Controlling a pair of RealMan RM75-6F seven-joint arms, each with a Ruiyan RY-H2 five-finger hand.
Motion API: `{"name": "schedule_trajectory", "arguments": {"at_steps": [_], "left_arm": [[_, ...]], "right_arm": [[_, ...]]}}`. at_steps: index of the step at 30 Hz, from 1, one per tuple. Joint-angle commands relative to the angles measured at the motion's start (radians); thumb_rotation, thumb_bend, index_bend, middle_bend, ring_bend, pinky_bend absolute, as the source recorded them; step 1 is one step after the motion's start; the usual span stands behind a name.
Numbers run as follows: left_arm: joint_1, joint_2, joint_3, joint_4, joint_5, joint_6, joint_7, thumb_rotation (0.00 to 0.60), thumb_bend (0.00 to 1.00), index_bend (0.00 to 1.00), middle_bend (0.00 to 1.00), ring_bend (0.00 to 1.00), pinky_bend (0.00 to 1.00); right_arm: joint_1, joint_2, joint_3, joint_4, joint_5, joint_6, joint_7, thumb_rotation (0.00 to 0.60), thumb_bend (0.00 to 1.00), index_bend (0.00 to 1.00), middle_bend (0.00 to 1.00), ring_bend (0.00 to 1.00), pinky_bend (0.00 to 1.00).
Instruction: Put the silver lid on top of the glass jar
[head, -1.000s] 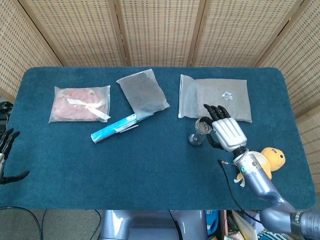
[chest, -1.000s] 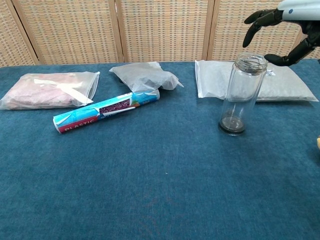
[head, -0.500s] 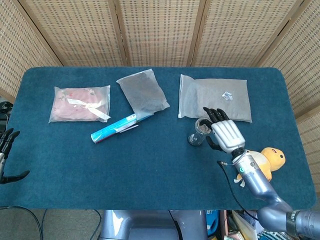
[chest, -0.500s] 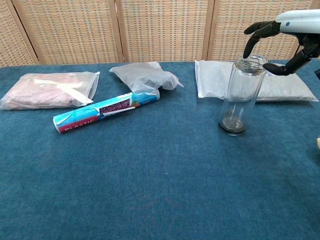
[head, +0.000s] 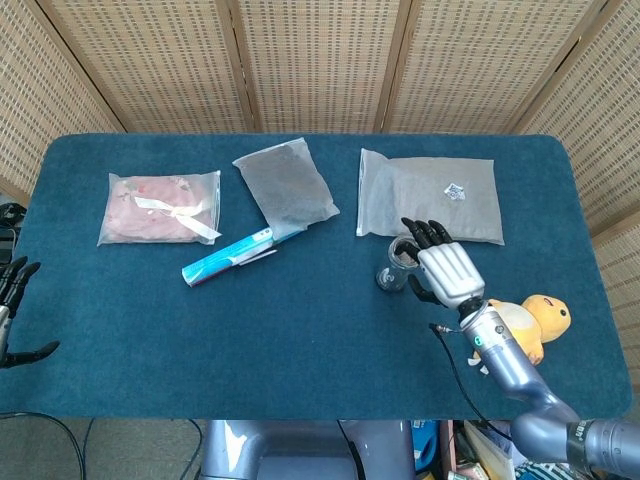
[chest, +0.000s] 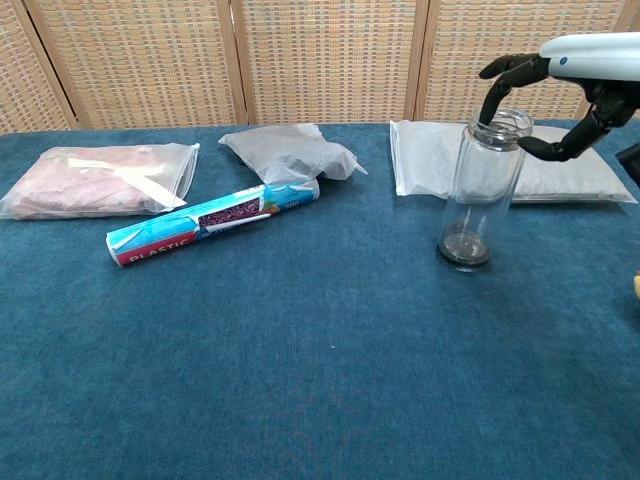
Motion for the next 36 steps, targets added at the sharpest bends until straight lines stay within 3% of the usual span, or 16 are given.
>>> {"name": "schedule_trajectory", "arguments": {"at_steps": [1,15,25,26,28,30,32,36], "left_arm": [[0.000,0.000,-0.001,0.000,0.000,0.001,-0.001,0.600,0.06,0.00,0.00,0.00,0.00],[0.001,0.002,-0.001,-0.001,-0.002,0.001,-0.003,0.600,0.06,0.00,0.00,0.00,0.00],[0.001,0.003,-0.001,-0.002,-0.002,0.002,-0.002,0.600,0.06,0.00,0.00,0.00,0.00],[0.002,0.003,-0.001,-0.002,-0.002,0.003,-0.003,0.600,0.06,0.00,0.00,0.00,0.00],[0.004,0.005,-0.001,-0.002,0.001,0.007,-0.007,0.600,0.06,0.00,0.00,0.00,0.00],[0.006,0.005,-0.001,-0.002,0.005,0.012,-0.009,0.600,0.06,0.00,0.00,0.00,0.00],[0.008,0.004,0.001,0.000,0.009,0.016,-0.009,0.600,0.06,0.00,0.00,0.00,0.00],[0.012,-0.002,0.004,0.003,0.019,0.025,-0.004,0.600,0.06,0.00,0.00,0.00,0.00]], "right_arm": [[0.002,-0.004,0.000,0.003,0.004,-0.001,-0.004,0.600,0.67,0.33,0.00,0.00,0.00],[-0.004,-0.001,0.007,-0.008,-0.007,0.017,-0.006,0.600,0.67,0.34,0.00,0.00,0.00],[-0.031,0.074,0.048,-0.104,-0.063,0.068,0.048,0.600,0.67,0.34,0.00,0.00,0.00],[-0.037,0.084,0.050,-0.114,-0.071,0.075,0.055,0.600,0.63,0.33,0.00,0.00,0.00],[-0.067,0.124,0.047,-0.152,-0.109,0.105,0.080,0.600,0.42,0.25,0.00,0.00,0.00],[-0.100,0.154,0.035,-0.175,-0.152,0.136,0.102,0.600,0.09,0.11,0.00,0.00,0.00],[-0.152,0.181,0.007,-0.189,-0.217,0.191,0.120,0.600,0.00,0.03,0.00,0.00,0.00],[-0.284,0.189,-0.092,-0.140,-0.407,0.334,0.163,0.600,0.00,0.00,0.00,0.00,0.00]]}}
